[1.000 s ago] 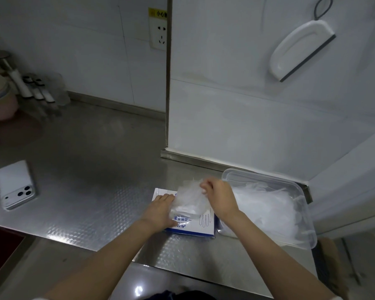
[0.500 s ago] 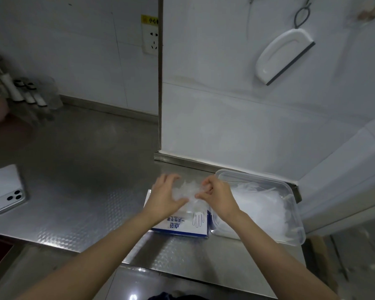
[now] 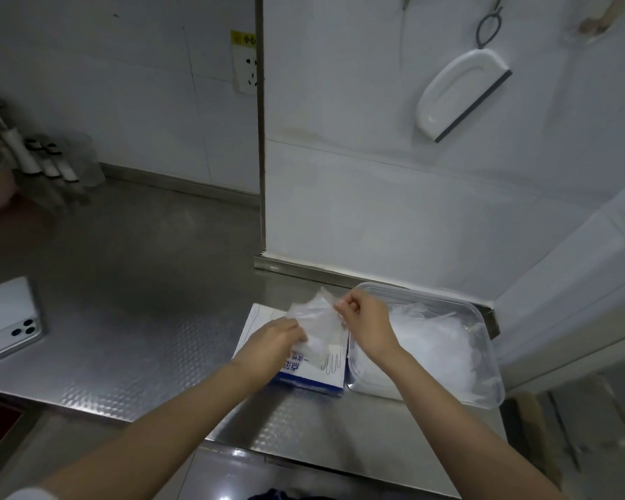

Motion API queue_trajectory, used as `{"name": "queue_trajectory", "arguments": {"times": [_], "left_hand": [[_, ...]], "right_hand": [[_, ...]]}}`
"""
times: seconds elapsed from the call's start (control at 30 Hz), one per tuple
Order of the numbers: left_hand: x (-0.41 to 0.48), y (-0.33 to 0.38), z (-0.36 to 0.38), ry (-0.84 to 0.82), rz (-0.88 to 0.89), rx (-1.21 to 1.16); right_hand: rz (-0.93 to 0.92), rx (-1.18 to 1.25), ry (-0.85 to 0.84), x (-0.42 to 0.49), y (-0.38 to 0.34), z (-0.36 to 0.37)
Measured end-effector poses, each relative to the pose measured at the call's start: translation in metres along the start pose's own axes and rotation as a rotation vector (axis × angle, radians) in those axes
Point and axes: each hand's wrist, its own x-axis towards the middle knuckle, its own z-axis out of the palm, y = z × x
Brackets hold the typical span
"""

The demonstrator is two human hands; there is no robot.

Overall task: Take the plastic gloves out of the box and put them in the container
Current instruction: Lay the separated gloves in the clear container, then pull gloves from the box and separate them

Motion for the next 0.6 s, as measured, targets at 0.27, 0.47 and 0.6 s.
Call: {"name": "queue_trajectory", "arguments": {"times": [0.27, 0.47, 0.6], "left_hand": [[-0.007, 0.007, 0.005, -0.318, -0.144, 0.253], [0.003, 0.007, 0.004, -0.501, -0.243, 0.173], [0.019, 0.008, -0.02, -0.61, -0.318, 0.023]], "right_hand": [[-0.032, -0.026, 0.002, 0.004, -0.009, -0.016], [-0.116, 0.023, 0.283, 0.015, -0.033, -0.056], [-0.202, -0.053, 0.3, 0.021, -0.041, -0.089]]}}
